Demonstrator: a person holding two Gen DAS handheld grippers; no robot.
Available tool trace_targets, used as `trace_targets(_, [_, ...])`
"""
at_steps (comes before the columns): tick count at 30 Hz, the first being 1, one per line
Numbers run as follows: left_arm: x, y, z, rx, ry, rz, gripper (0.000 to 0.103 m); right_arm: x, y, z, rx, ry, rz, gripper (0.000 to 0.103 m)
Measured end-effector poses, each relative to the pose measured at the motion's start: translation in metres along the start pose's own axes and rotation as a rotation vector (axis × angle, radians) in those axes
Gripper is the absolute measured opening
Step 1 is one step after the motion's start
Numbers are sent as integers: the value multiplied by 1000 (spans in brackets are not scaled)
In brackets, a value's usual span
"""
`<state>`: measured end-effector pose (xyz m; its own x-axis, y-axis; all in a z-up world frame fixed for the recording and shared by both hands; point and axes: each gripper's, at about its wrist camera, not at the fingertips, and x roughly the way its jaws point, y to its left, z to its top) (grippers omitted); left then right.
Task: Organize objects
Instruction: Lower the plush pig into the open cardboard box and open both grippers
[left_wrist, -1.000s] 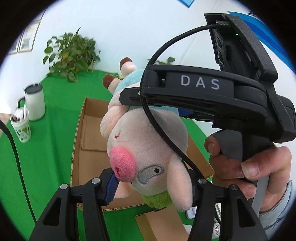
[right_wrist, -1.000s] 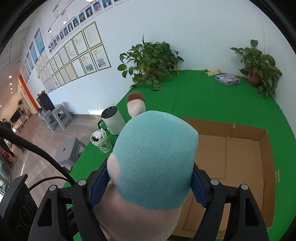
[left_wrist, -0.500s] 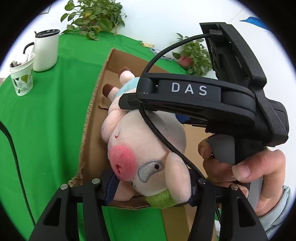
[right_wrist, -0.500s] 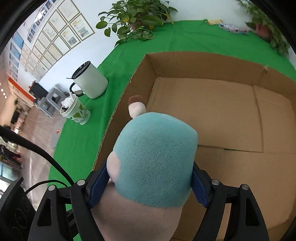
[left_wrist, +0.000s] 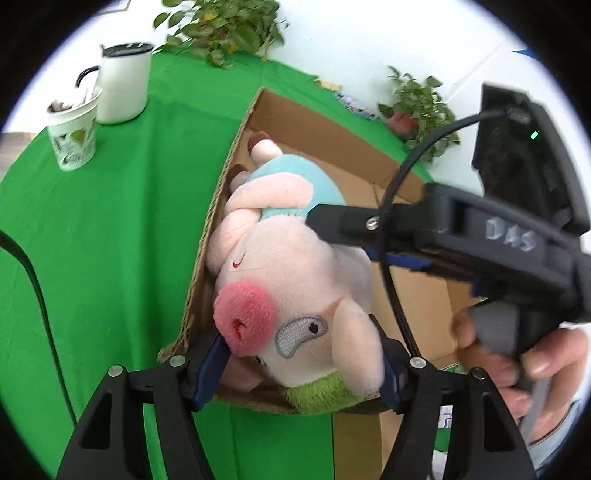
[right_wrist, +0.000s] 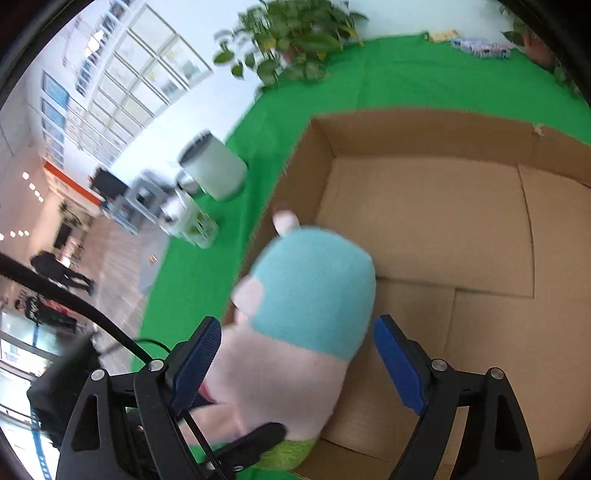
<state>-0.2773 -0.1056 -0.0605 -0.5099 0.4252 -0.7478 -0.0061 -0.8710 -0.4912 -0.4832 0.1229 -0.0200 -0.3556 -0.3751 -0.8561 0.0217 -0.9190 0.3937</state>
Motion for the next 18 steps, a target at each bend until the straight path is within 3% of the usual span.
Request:
trace_targets(3, [-14,-1,-12,7,-32,14,66,14,-7,-2,55,18,51,84])
trace_targets(6, [-31,-6,-23,43,-77,69,65,20,0,-3,30,16,35,83])
trace_targets(12, [-44,2,-29,57,-85,44,64,33,0,-12,47,35,55,80])
trace_targets(18, [-43,-1,-26,80,-116,73,64,33,-5,-14,88,24,95,80])
